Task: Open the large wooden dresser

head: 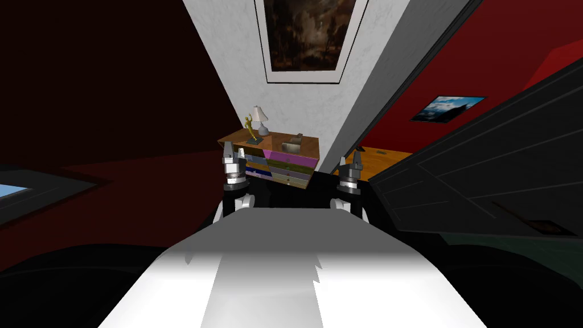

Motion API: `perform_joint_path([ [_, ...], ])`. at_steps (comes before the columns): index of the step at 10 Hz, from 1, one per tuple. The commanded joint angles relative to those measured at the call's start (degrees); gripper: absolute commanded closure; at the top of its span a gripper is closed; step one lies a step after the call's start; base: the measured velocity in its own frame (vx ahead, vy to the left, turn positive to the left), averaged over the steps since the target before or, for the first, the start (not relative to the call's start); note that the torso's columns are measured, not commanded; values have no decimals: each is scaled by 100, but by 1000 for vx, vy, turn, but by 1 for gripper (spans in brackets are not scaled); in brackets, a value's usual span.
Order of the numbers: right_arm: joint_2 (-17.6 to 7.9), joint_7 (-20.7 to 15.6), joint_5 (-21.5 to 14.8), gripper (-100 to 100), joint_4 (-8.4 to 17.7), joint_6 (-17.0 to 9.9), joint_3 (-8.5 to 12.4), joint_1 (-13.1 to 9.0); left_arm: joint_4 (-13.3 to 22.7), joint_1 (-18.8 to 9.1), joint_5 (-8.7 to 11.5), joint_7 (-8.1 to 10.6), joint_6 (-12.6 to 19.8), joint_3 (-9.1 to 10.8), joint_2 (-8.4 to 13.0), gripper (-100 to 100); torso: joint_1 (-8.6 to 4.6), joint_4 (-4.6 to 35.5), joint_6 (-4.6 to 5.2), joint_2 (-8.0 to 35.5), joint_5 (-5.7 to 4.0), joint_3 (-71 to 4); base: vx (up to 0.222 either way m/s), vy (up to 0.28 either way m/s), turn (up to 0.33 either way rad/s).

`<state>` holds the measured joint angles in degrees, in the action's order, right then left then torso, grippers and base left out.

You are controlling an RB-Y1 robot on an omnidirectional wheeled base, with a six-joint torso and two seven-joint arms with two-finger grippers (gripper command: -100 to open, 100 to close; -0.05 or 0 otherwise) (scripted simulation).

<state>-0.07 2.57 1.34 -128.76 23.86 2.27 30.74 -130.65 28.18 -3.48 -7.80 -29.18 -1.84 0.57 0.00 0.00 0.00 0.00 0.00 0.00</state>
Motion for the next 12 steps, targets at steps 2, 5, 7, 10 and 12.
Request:
perform_joint_path([
  [2, 0, 0, 0, 0, 0, 0, 0, 0, 0, 0, 0, 0, 0, 0, 0, 0, 0, 600, 0, 597, 0, -1200, 0, 0, 0],
  [5, 0, 0, 0, 0, -1, 0, 0, 0, -1, 0, 0, 0, 0, 0, 0, 0, 0, 1846, 0, 1845, 0, -3692, 0, 0, 0],
  [7, 0, 0, 0, 0, -2, 1, 0, 0, -1, 0, 0, 0, 0, 0, 0, 0, 0, 2691, 0, 2693, 0, -5381, 0, 0, 0],
  [10, 0, 0, 0, 0, -2, 1, 0, 0, 107, -32, -9, -9, -2, 4, 226, -100, 0, 3960, 0, 3962, 0, -7919, 10, -4, -3],
  [12, 0, 0, 0, 0, 1, 0, 0, 1, 270, -80, -21, -22, -2, 9, 400, -100, -7, 4202, 0, 4199, -2, -8432, 42, -35, -8],
])
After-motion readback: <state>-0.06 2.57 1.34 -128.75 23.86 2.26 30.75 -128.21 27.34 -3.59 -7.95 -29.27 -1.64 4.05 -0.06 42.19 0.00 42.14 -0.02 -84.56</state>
